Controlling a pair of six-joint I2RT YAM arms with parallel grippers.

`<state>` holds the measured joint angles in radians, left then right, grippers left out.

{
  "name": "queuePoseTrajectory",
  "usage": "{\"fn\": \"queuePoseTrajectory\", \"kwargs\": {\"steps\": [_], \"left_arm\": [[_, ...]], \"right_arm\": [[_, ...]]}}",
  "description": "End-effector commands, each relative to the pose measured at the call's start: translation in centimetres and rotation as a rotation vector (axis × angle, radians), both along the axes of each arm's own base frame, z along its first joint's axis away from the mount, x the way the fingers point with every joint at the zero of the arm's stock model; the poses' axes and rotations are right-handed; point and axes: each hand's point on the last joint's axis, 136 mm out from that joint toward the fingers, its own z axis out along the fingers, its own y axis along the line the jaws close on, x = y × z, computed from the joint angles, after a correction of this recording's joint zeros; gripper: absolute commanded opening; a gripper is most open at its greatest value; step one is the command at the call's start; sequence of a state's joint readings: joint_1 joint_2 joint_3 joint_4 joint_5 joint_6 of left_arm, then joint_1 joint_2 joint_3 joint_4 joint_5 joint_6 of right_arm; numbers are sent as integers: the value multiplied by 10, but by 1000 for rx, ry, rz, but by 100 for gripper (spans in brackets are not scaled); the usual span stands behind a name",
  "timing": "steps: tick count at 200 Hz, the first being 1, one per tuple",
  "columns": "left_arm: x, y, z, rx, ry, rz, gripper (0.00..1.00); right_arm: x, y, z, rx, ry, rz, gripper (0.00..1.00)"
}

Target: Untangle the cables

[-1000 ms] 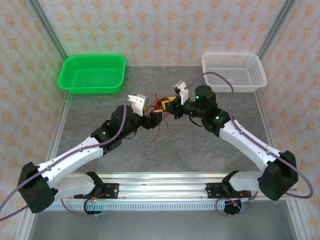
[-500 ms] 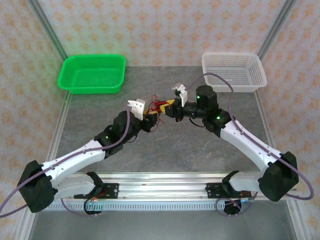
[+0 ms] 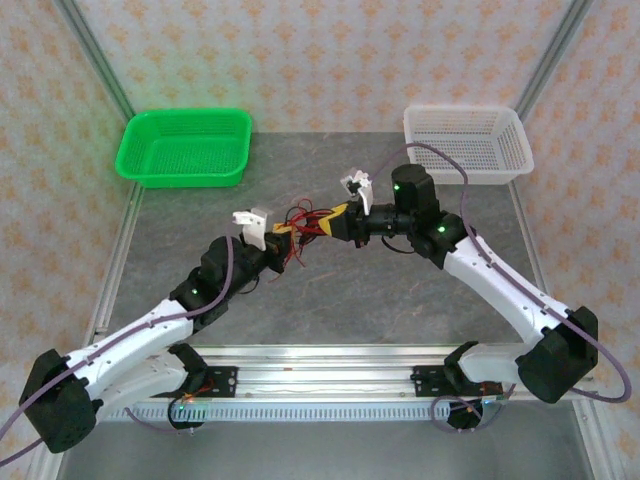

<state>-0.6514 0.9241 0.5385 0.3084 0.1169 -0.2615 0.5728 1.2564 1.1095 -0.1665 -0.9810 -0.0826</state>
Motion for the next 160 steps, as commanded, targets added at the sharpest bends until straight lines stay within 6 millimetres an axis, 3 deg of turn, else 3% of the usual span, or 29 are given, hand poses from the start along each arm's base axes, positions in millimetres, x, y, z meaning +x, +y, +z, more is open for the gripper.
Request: {"fn": "queuePoseTrajectory", "kwargs": {"steps": [1, 34, 74, 135, 160], "left_arm": [[-1, 3, 11, -59, -31, -6, 6], [-10, -2, 10, -91, -23, -56, 4], [-16, -1, 10, -151, -1, -64, 0], [0, 32, -4, -109, 90, 163, 47], [5, 46, -5, -71, 106, 248, 50]], "right_arm": [[3, 0, 11, 21, 5, 2, 0], [18, -1, 10, 23, 32, -74, 0], [37, -7, -12, 25, 124, -205, 0], [49, -8, -59, 290, 323, -320, 0], [53, -6, -79, 368, 337, -357, 0]]}}
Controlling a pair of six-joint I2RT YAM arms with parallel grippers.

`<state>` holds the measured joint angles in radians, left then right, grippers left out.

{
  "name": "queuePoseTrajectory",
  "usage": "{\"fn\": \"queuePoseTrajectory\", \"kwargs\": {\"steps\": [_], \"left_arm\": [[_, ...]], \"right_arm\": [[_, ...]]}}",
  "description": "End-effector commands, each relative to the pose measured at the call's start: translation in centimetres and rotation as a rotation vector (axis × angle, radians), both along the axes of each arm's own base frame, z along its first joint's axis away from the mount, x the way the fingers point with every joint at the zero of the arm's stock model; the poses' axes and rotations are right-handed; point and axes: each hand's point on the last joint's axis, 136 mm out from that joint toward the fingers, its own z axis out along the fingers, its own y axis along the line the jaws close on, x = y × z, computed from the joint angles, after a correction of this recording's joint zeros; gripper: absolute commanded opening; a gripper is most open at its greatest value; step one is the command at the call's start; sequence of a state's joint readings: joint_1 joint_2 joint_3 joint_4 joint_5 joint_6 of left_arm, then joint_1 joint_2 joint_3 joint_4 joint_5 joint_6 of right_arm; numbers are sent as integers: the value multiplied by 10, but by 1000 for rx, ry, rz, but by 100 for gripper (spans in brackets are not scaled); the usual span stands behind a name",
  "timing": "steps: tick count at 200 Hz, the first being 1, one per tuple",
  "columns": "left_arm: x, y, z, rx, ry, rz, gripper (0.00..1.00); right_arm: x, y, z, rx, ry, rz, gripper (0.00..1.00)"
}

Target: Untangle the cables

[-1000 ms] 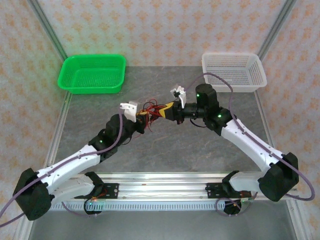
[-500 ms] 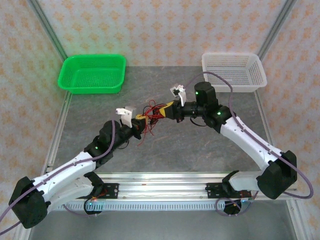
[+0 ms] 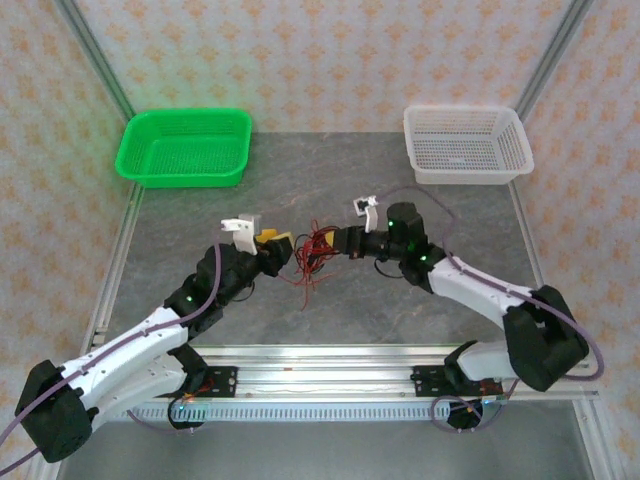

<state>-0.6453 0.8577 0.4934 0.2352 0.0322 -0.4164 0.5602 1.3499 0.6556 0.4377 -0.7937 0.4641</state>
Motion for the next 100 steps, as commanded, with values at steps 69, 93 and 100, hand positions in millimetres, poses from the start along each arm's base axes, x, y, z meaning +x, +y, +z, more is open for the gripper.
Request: {"fn": "queuePoseTrajectory", "kwargs": {"steps": [69, 93, 100], "left_arm": [[14, 43, 14, 62, 43, 252, 46], [14, 45, 8, 82, 69, 269, 44], [14, 44, 5, 85, 76, 267, 44]], "right_arm": [[27, 51, 22, 365, -112, -54, 0], [38, 46, -23, 284, -53, -129, 0], [39, 44, -38, 251, -32, -146, 0]]}}
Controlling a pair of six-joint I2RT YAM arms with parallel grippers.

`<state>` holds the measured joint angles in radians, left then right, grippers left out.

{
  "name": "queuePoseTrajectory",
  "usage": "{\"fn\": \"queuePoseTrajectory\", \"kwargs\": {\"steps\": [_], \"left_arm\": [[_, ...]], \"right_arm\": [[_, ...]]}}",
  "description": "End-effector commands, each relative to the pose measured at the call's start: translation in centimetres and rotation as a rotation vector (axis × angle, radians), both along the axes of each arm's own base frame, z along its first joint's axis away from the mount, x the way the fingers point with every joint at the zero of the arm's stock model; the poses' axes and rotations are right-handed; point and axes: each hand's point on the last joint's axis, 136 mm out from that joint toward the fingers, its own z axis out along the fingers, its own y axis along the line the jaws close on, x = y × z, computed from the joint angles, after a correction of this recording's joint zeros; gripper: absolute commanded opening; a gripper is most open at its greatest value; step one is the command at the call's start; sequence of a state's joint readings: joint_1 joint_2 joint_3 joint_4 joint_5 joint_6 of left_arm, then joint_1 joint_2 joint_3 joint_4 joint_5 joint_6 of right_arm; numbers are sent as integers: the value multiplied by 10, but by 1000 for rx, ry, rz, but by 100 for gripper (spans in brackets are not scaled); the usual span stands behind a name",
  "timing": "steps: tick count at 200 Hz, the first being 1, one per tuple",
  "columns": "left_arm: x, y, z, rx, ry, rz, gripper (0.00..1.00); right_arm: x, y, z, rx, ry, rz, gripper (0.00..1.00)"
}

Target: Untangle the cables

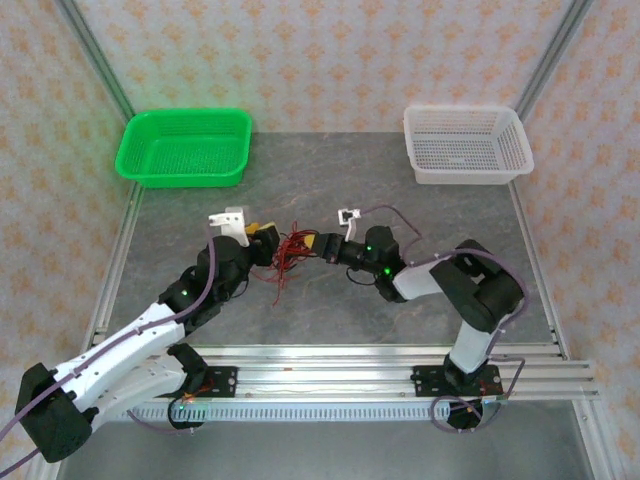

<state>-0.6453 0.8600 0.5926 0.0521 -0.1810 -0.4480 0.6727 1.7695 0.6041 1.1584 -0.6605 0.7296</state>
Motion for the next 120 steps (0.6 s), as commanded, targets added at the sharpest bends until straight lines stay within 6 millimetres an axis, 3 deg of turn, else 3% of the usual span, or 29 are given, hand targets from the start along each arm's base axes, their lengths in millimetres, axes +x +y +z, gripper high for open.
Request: {"fn": "queuePoseTrajectory", "kwargs": {"steps": [1, 47, 87, 120], "left_arm": [[2, 9, -2, 17, 29, 53, 44], [4, -4, -25, 1, 91, 14, 38], [6, -25, -55, -3, 167, -38, 35], [9, -43, -93, 11, 248, -70, 36]], "right_arm": [[15, -7, -2, 20, -41, -87, 0], [5, -30, -68, -178, 59, -140, 0], [-6, -57, -106, -393, 140, -189, 0], [-17, -75, -129, -498, 192, -207, 0]]}}
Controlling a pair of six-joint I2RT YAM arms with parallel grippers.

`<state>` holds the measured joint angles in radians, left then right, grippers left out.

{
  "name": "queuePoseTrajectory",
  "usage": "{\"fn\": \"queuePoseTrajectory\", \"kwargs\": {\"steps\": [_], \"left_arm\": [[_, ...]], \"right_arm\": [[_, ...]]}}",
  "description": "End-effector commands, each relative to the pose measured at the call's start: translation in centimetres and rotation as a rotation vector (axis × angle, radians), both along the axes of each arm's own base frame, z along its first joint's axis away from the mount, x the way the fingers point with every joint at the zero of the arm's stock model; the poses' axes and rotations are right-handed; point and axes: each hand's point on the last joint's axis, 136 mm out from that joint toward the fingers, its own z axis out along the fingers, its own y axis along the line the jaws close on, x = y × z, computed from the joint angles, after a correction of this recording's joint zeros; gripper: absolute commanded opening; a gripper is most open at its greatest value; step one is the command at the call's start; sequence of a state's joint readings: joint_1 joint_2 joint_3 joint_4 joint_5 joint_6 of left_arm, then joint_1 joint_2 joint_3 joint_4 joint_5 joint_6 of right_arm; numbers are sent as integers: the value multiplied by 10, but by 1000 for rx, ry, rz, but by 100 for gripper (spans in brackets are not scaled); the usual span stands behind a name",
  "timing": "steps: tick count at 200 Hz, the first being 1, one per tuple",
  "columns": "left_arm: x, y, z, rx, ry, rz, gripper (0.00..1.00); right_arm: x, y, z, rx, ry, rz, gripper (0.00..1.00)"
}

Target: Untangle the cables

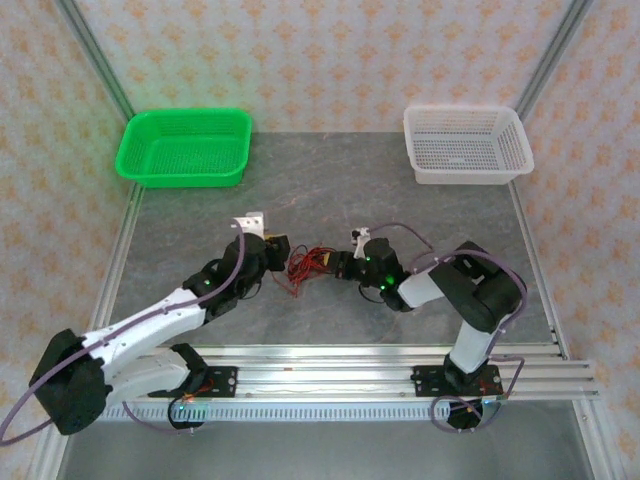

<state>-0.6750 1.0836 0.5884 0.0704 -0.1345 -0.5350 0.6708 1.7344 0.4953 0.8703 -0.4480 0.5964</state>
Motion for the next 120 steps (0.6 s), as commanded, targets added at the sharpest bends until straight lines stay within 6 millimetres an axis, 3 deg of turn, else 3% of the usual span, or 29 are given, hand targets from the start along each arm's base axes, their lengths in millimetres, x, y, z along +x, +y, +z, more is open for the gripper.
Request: {"fn": "queuePoseTrajectory", "kwargs": {"steps": [1, 44, 120], "left_arm": [[0, -14, -24, -27, 52, -26, 36], [3, -26, -72, 24, 137, -48, 39], [-2, -50, -101, 17, 207, -146, 39]], "right_arm": [[-12, -26, -37, -163, 68, -34, 0], [-22, -38, -54, -220, 126, -50, 0], [-32, -62, -67, -357, 190, -92, 0]]}}
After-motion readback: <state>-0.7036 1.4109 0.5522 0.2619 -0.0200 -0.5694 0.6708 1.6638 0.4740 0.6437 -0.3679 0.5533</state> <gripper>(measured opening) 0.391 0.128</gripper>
